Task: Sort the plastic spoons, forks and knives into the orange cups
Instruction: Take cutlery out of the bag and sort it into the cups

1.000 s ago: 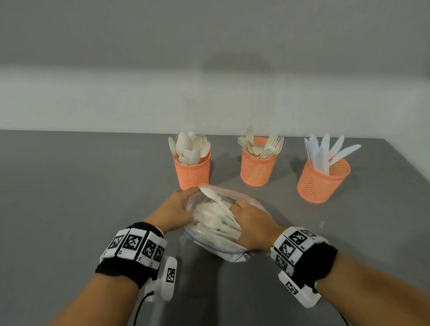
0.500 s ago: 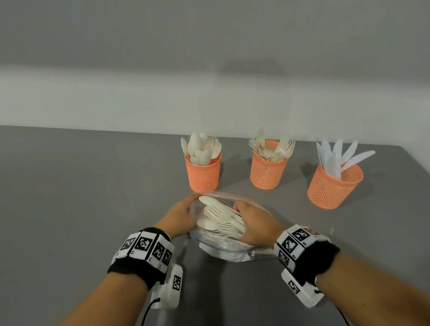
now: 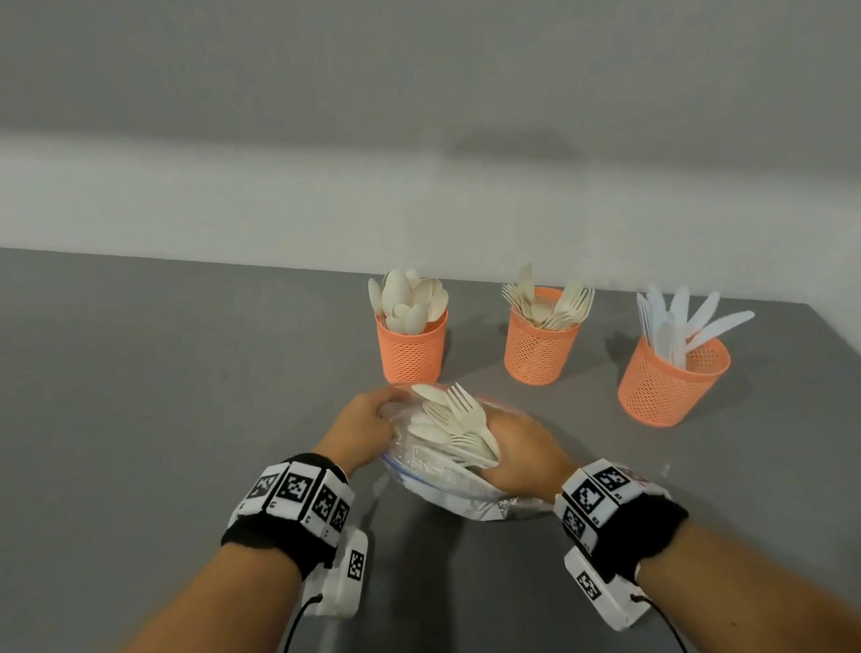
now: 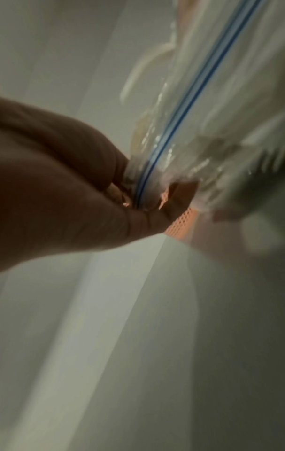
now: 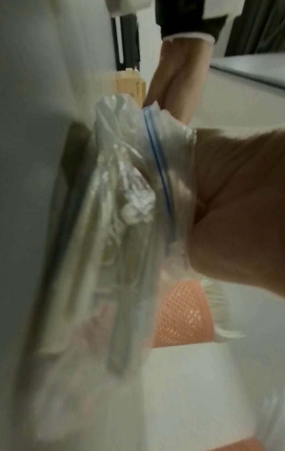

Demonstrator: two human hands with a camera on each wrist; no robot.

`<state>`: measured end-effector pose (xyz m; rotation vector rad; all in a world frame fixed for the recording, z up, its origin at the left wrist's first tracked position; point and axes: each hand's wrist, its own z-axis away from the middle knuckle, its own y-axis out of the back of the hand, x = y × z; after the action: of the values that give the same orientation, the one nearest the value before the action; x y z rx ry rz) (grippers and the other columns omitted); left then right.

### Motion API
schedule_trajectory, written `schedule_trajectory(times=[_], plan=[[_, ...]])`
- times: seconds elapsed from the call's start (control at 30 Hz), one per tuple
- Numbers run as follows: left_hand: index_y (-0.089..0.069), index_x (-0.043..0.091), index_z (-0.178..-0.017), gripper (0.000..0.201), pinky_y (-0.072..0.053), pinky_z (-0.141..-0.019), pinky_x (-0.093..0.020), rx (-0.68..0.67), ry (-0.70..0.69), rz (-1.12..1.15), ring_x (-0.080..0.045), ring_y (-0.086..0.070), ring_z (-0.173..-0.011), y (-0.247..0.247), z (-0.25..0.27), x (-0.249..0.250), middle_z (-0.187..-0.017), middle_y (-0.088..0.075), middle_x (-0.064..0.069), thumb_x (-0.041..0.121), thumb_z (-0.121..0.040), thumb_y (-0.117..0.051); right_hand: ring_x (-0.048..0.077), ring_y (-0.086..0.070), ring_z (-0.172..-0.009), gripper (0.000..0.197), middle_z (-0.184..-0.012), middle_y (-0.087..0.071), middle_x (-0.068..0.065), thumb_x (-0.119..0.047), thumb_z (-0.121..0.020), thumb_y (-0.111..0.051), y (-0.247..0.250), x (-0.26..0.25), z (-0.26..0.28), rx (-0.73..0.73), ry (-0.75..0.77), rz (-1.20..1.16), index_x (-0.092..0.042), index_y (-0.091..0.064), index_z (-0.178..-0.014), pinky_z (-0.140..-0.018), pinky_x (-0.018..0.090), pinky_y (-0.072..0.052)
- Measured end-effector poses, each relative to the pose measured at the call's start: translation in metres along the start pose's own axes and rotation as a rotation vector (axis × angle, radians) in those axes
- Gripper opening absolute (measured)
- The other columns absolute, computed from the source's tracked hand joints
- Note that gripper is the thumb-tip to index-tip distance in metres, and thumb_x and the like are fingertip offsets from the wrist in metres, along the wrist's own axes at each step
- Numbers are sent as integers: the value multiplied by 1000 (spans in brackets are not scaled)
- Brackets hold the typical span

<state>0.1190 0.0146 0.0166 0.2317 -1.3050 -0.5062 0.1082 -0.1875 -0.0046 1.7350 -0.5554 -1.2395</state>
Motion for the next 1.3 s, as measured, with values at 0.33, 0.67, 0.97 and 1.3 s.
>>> schedule_trajectory(times=[0.33,0.67,0.97,1.3], plan=[[-55,14,-125,65,-55,-72,-31,-262,140,550,-27,-63,-98,5,3,4,-120,-64,-13,-3,-62,-50,17,-64,-96,39,-103,-69,-1,-28,-74,-71,17,-10,0,-78,-185,-236,-19,-62,-110,-88,35,-52],[-28,16,-143,68,-47,-80,-27,-56,-36,-257,-28,-55,-107,-6,11,1,-144,-36,-6,-7,-81,-47,15,-60,-97,44,-101,-62,-4,-11,-74,-75,36,-7,-2,132,-417,-743,-16,-49,-109,-88,28,-46],[-35,7,-137,64,-41,-100,-33,143,1,-438,-30,-44,-124,-2,-4,-5,-140,-43,-11,3,-78,-60,26,-67,-81,38,-87,-68,13,0,-76,-69,89,-13,-12,455,-284,-1267,6,-58,-113,-81,39,-54],[-57,25,-123,67,-25,-111,-43,243,-241,-374,-24,-30,-135,-9,20,69,-143,-34,-7,70,-75,-45,28,-64,-77,36,-85,-65,15,2,-77,-67,97,-15,-17,375,-301,-1246,5,-58,-112,-72,36,-53]])
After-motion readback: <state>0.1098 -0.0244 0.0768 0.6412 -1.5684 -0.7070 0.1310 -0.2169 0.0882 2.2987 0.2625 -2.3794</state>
